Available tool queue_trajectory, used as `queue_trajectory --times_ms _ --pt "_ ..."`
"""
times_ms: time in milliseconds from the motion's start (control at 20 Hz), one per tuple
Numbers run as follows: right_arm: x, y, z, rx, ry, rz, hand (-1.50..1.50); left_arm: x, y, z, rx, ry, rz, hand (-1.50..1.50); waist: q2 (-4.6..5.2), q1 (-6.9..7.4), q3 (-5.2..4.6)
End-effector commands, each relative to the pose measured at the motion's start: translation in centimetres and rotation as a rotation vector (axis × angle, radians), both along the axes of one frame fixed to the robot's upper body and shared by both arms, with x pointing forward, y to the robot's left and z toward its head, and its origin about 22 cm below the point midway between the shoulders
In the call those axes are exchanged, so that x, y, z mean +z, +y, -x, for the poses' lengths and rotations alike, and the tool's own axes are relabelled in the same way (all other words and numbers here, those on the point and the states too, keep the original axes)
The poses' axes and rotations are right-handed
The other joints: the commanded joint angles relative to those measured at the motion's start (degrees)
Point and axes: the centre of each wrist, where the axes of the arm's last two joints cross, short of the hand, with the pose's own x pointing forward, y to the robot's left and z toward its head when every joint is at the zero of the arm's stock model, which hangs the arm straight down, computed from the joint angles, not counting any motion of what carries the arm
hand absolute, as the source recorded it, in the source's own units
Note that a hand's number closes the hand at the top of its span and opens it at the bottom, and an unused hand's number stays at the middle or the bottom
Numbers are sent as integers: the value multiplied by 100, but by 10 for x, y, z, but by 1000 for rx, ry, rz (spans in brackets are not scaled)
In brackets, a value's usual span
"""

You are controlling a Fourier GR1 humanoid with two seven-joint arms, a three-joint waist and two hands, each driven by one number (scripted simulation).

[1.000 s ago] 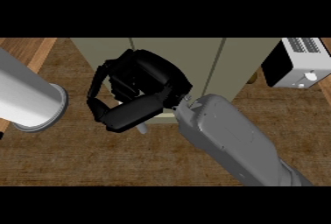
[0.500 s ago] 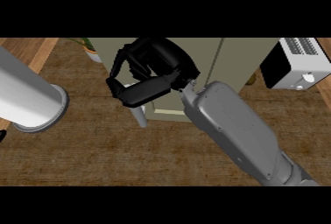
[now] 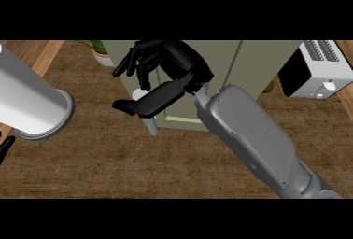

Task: Pick up the bottled water, place it into the cabinet and close the cabinet

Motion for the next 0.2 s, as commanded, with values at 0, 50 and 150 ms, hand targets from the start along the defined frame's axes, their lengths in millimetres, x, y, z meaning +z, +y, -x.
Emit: queue_trajectory --times_ms 0,50,150 --pt "8 -54 -38 -275 -5 -3 -150 2 -12 2 -36 13 7 -150 176 -91 87" --pt "13 -62 -42 -284 -12 -2 -150 10 -13 0 -21 -7 1 -150 181 -68 91" --pt "4 -54 -39 -253 -11 9 -150 -3 -9 -2 -15 1 8 -150 184 -106 81"
